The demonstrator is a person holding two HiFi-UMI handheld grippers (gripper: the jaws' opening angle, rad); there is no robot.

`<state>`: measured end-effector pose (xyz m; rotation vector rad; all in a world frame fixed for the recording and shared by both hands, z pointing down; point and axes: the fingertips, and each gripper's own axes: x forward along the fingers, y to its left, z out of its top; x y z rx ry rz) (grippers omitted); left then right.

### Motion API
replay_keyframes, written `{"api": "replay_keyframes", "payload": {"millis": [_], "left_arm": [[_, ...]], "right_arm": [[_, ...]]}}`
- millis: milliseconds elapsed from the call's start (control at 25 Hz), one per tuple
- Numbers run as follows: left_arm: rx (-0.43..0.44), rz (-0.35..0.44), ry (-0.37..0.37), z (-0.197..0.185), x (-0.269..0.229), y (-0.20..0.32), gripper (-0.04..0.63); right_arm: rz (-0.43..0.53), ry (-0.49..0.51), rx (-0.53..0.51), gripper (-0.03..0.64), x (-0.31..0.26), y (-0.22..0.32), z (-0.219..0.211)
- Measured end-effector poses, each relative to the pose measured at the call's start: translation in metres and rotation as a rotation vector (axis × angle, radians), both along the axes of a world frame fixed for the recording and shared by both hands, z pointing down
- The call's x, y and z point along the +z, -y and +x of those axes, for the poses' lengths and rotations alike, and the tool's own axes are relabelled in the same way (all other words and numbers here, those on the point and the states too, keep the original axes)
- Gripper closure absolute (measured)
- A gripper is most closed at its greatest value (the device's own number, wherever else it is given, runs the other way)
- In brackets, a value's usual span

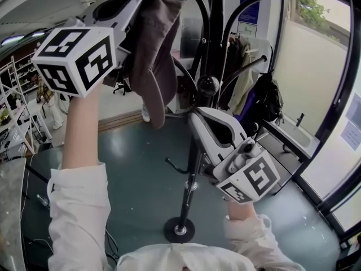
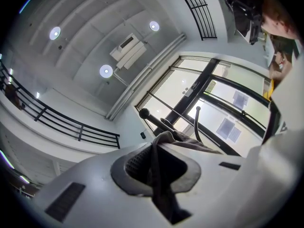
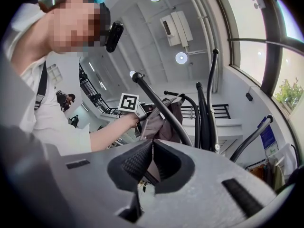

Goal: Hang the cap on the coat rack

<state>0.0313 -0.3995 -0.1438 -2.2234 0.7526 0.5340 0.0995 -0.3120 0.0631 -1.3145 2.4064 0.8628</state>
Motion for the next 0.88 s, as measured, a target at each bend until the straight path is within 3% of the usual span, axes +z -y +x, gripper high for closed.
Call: {"api": "replay_keyframes", "payload": {"millis": [720,880], "left_arm": [[0.065,0.006,0.034,0.003,0.036,-0.026,0.56],[0.093,-0.003,0.043,0.003,0.047,-0.034,0.522]], "right_arm": [[-0.017,0.036,0.012,0.612,0.024,-0.013,0.0],[-0.025,0.043,0.011,0.611,0.032,-0.015,0.001]]}}
